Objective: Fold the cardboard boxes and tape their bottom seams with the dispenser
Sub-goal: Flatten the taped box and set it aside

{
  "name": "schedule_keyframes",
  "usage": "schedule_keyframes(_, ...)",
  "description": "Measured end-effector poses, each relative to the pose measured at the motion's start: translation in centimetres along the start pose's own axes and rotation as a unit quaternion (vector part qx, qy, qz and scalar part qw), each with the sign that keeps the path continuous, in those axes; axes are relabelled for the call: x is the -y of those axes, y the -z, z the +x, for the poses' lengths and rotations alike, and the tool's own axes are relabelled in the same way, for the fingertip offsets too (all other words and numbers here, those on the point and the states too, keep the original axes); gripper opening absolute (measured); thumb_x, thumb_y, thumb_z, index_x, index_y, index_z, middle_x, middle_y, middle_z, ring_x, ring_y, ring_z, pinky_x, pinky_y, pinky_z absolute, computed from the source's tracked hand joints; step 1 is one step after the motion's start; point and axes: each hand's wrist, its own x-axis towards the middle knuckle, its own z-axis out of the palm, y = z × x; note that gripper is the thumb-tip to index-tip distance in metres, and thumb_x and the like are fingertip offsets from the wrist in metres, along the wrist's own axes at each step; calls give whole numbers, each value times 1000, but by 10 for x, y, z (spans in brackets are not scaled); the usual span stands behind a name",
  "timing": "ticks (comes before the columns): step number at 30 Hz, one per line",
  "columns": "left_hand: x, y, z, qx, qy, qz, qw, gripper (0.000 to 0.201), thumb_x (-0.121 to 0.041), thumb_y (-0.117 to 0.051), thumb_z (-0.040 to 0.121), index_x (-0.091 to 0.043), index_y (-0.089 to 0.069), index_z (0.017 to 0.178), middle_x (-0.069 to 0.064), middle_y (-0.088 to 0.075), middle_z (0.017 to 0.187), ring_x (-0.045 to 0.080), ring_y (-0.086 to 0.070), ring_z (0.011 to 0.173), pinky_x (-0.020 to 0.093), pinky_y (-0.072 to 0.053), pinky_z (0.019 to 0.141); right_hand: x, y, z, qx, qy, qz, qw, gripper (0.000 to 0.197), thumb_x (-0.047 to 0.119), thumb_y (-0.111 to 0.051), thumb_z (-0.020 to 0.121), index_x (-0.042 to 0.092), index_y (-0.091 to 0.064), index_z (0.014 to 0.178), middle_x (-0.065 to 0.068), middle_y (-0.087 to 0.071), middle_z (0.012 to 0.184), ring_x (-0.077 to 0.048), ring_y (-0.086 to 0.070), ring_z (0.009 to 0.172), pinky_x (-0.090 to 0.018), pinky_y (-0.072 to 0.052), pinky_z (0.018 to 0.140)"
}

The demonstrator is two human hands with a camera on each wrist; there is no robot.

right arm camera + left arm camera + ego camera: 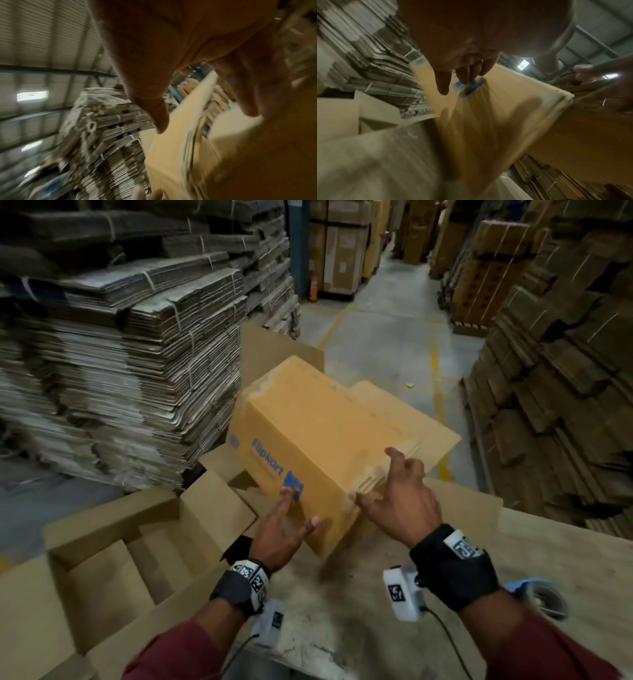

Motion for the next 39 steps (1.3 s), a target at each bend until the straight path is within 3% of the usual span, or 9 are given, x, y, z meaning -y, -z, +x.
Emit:
schedule_keyframes(5,4,-24,-19,4,94,-133,987,135,-105,-42,60,-24,-18,165,2,-26,169,20,-33,152,29,-29,114,-33,-63,-2,50,-75,206,974,143,62,-82,73,30,32,153,-10,-4,170,-36,-45,140,-42,-48,102)
schedule_keyframes(10,-3,13,-32,-160,71,-145,974,108,-89,-42,80,-22,-26,163,5,-38,164,21,-42,146,39,-37,116,-38,-105,-12,86,92,200,972,73,49,-77,83,26,-45,145,5,-60,135,-19,-57,124,-33,-46,100)
schedule_keyframes(15,-43,103,-30,-310,-59,-117,942,66,-63,-53,95,-20,-55,145,0,-60,140,12,-58,126,35,-52,97,-9,-116,-28,222,309,113,918,72,83,-51,85,41,-48,143,14,-61,134,-16,-49,131,-37,-40,111)
schedule_keyframes(19,-64,128,-22,-235,-102,-14,967,33,-43,-76,91,-24,-71,117,-14,-72,106,2,-68,96,34,-60,81,-8,-138,-37,322,328,12,888,91,97,-30,76,38,-51,143,6,-62,133,-20,-55,124,-38,-46,104)
schedule_keyframes(22,-55,95,-13,-66,-30,124,990,45,-45,-84,83,-29,-70,122,-11,-72,116,9,-66,104,33,-55,89,-13,-140,-25,323,319,-1,891,72,77,-54,85,35,-52,144,2,-66,128,-19,-62,113,-37,-51,99)
schedule_keyframes(25,-39,39,2,60,41,167,983,70,-63,-74,84,-24,-60,140,2,-62,141,22,-58,128,34,-48,102,-22,-112,10,275,272,59,920,59,54,-66,92,32,-53,146,4,-57,146,-18,-54,131,-32,-42,109)
schedule_keyframes(28,-36,-20,13,47,149,118,981,115,-99,-48,66,-24,-45,153,13,-42,156,34,-37,147,48,-39,115,-41,-74,71,187,192,53,962,62,44,-66,96,27,-43,151,-3,-42,157,-25,-44,140,-39,-37,112)
schedule_keyframes(33,-23,-83,-5,86,273,149,947,122,-94,-60,67,-28,-24,162,12,24,169,34,17,157,66,-17,122,-104,-42,170,43,105,-150,982,81,63,-57,86,34,-29,157,-13,-19,167,-35,-20,152,-55,-30,117)
schedule_keyframes(39,-7,-81,-25,97,272,121,950,161,-108,-56,25,-33,-20,163,16,42,160,36,35,150,67,-9,124,-190,-59,188,240,31,-171,955,122,75,-73,72,37,0,162,-4,7,171,-43,7,154,-64,-9,120)
